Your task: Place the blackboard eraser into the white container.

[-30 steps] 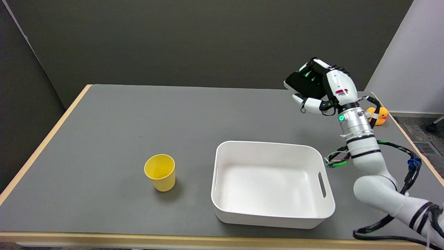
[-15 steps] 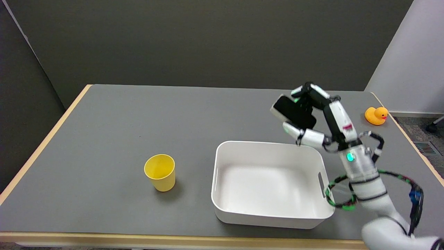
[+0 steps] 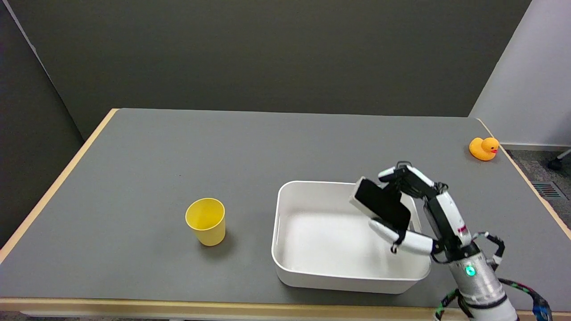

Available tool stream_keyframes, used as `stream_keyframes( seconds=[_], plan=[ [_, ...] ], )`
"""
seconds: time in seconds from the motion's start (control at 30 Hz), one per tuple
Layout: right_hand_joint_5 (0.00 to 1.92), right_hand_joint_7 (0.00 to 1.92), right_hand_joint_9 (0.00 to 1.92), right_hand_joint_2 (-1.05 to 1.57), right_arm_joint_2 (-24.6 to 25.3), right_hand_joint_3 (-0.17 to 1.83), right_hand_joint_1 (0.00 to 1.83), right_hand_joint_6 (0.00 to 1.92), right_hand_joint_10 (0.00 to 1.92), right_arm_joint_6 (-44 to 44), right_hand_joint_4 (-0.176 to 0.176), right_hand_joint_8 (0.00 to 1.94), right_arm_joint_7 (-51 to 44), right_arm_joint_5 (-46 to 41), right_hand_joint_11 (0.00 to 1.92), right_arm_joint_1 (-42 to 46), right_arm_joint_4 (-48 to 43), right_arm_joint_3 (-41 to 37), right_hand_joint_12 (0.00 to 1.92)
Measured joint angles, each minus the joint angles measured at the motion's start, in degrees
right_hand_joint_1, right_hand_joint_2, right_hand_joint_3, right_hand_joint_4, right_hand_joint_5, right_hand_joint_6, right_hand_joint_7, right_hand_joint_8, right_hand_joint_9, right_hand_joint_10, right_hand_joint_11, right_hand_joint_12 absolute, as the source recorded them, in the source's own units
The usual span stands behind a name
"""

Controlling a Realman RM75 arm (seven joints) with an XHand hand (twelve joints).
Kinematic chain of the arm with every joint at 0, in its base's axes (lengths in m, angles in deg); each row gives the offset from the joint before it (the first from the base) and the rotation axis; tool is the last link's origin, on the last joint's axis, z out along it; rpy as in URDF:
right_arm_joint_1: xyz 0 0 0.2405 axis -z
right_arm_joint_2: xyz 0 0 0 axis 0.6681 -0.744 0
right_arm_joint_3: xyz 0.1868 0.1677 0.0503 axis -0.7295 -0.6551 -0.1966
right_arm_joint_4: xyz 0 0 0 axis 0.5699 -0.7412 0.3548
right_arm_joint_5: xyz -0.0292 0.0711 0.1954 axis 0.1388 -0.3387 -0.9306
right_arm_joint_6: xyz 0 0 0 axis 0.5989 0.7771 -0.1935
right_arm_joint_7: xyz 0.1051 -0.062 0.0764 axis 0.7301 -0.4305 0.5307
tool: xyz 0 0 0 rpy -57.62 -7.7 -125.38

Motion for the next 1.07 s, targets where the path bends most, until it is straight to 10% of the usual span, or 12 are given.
stream_keyframes(
  seconds=[0.03, 0.1, 0.17, 0.33, 0.53, 1.07],
  plan=[
    [0.40, 0.75, 0.81, 1.07, 0.2, 0.34, 1.32, 0.97, 1.65, 0.6, -0.111, 1.41, 0.7, 0.2, 0.56, 0.3, 0.5, 0.3, 1.92],
    [0.36, 0.68, 0.76, 0.79, 0.4, 0.92, 1.04, 0.78, 1.43, 1.6, -0.103, 0.91, 2.0, 0.6, 0.35, 0.6, 1.4, 0.8, 1.91],
    [0.24, 0.41, 0.48, 0.69, 0.5, 0.92, 0.84, 0.48, 1.17, 2.2, -0.077, 0.56, 3.0, 0.9, 0.35, 0.7, 2.0, 1.1, 1.62],
    [0.10, 0.08, 0.03, 0.63, 0.1, 0.90, 0.59, 0.36, 0.73, 2.4, -0.055, 0.32, 5.2, 1.6, 0.03, 0.3, 2.7, 1.8, 1.23],
    [0.04, 0.00, 0.00, 0.59, -1.4, 0.89, 0.56, 0.22, 0.02, 0.5, -0.052, 0.00, 6.8, 1.9, 0.00, -1.1, 2.2, 2.2, 0.96],
    [0.05, 0.00, 0.00, 0.72, -2.4, 0.77, 0.45, 0.28, 0.13, 4.4, -0.036, 0.15, 9.4, -5.4, 0.00, -3.6, 1.1, 1.5, 0.72]
  ],
)
